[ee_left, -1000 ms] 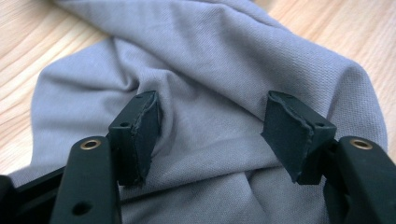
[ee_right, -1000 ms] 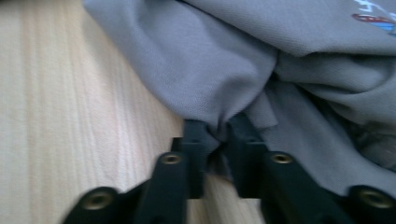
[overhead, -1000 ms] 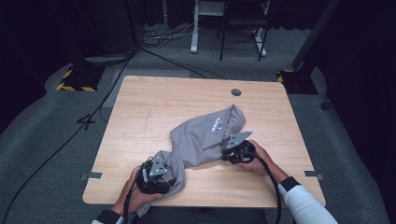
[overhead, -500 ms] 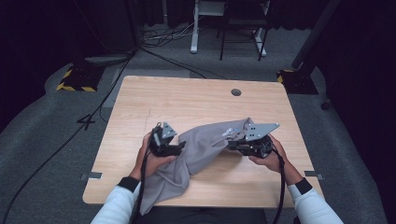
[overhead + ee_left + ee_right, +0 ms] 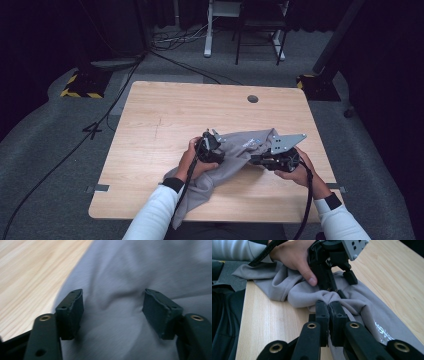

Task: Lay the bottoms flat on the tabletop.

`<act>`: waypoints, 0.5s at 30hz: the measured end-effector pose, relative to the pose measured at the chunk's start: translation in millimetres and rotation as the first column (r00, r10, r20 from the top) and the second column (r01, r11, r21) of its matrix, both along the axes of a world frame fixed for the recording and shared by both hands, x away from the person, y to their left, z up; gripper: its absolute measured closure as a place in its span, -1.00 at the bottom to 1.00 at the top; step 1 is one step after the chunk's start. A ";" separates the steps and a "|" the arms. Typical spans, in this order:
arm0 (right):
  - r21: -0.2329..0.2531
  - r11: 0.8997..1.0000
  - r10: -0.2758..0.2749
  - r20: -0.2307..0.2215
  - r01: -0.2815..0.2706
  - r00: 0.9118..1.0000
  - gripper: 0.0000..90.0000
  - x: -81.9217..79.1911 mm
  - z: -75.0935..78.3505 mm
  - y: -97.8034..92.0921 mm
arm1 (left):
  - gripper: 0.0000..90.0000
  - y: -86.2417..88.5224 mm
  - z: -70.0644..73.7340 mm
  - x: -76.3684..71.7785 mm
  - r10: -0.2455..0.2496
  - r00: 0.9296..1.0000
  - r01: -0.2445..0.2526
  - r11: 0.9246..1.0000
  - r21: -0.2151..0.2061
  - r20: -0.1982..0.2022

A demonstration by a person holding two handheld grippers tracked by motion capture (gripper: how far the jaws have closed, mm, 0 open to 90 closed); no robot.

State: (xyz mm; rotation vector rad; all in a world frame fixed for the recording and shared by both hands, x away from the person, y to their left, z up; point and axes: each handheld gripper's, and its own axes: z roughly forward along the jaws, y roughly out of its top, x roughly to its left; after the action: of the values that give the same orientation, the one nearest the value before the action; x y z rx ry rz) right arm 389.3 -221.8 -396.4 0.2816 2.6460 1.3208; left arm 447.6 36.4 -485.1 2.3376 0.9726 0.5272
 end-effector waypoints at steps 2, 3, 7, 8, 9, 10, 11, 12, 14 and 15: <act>0.010 1.000 -0.004 0.006 0.004 1.000 0.91 -0.4 3.4 -2.3 | -0.08 9.7 -0.4 2.2 0.040 0.999 -0.040 0.999 -0.004 -0.005; 0.013 1.000 -0.014 0.009 0.014 1.000 0.91 -0.1 5.2 -3.2 | -0.08 15.8 -0.5 3.4 0.053 0.998 -0.053 0.998 -0.012 -0.013; 0.017 0.998 -0.060 0.019 0.059 0.998 0.92 2.1 6.6 -3.3 | -0.08 44.1 -1.7 4.7 0.153 0.988 -0.153 0.988 -0.036 0.001; 0.028 0.997 -0.072 0.018 0.071 0.997 0.93 3.0 6.6 -3.3 | -0.04 49.3 -1.9 4.4 0.175 0.984 -0.174 0.984 -0.025 0.014; 0.035 0.996 -0.081 0.019 0.080 0.997 0.93 3.8 6.9 -3.3 | 0.03 55.0 -2.8 3.9 0.216 0.976 -0.216 0.976 0.008 0.034; 0.046 0.995 -0.094 0.021 0.093 0.995 0.93 4.7 7.8 -3.3 | 0.04 66.5 -2.9 4.6 0.226 0.973 -0.227 0.974 0.007 0.035; 0.059 0.992 -0.111 0.020 0.110 0.994 0.93 6.4 9.8 -3.7 | 0.03 75.1 -3.1 5.3 0.240 0.971 -0.240 0.971 -0.016 0.018; 0.069 0.989 -0.129 0.020 0.127 0.991 0.93 8.1 11.2 -3.4 | 0.03 80.5 -2.6 5.4 0.242 0.970 -0.242 0.970 -0.016 0.011; 0.077 0.986 -0.150 0.016 0.148 0.989 0.92 11.1 11.8 -1.0 | 0.03 89.6 -2.2 3.4 0.245 0.969 -0.246 0.969 0.024 0.038; 0.080 0.979 -0.192 0.020 0.189 0.981 0.95 14.1 11.1 1.7 | 0.03 91.4 -1.8 2.6 0.257 0.965 -0.260 0.964 0.055 0.056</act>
State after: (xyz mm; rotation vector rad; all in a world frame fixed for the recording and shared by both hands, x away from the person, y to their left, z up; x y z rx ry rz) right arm 403.4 -220.2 -385.3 0.5103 2.4762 1.3566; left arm 450.2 127.8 -486.9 2.2519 1.2644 0.7219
